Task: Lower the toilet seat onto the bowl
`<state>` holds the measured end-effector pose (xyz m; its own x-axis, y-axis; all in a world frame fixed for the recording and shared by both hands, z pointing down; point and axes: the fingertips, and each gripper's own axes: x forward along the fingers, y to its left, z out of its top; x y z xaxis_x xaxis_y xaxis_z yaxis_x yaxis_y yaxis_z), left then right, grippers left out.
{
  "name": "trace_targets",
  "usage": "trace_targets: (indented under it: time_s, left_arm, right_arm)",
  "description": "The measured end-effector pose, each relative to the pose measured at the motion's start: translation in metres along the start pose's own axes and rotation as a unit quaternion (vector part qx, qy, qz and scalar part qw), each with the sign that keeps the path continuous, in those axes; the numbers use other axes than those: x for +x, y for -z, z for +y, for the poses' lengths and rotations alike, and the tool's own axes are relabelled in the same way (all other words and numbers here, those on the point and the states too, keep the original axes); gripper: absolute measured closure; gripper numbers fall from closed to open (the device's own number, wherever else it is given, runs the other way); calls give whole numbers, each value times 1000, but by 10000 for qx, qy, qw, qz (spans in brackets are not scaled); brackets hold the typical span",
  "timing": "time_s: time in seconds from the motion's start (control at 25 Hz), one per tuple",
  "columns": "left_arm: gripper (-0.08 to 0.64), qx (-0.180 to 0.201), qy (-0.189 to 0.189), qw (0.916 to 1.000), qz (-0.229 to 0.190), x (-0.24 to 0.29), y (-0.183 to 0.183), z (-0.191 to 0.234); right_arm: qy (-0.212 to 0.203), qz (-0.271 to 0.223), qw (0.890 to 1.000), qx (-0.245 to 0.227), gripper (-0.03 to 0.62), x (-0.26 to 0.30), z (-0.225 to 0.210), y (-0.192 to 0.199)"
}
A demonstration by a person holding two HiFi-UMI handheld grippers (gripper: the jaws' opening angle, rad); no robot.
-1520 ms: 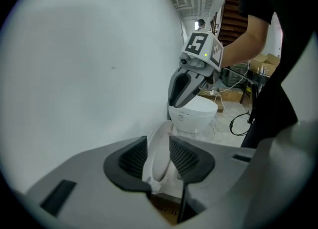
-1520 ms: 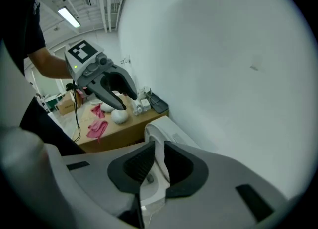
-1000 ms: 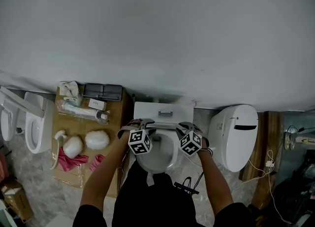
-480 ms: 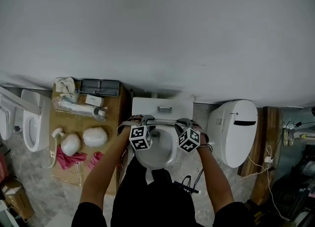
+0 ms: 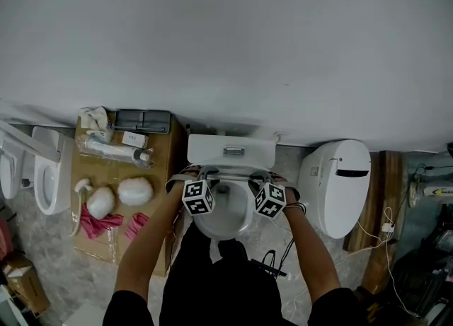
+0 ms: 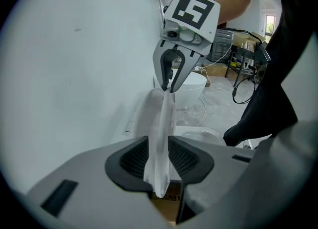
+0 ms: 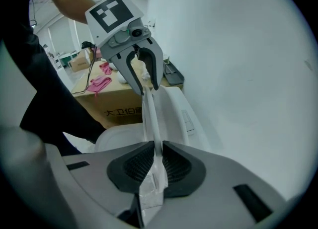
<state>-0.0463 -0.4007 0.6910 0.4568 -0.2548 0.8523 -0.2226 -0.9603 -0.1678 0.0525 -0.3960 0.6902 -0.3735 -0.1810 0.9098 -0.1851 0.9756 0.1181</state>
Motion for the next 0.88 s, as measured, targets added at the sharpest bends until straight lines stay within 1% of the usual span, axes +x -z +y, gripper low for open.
trace_targets:
  time_s: [0.12, 0.28, 0.48, 0.68, 0.88]
  left_arm:
    - [468, -63, 56, 10000, 46, -1, 2, -14]
    - [503, -48, 191, 9997, 170, -2, 4, -38]
    - [505, 101, 262, 9986, 439, -6, 11, -70]
    - [503, 143, 110, 9974, 699, -6, 17, -97]
    - [500, 155, 196, 9961, 843, -8, 26, -132]
  right_arm:
    - [-206, -47, 9997, -124, 523, -2, 16, 3]
    - [-441, -165, 9987, -199, 525, -4, 36, 7]
    - [-695, -203, 9963, -455, 526, -4, 68, 13]
    - [-694, -362, 9955, -530, 526, -4, 97, 20]
    - [-709, -345, 9950, -619, 523, -2, 131, 27]
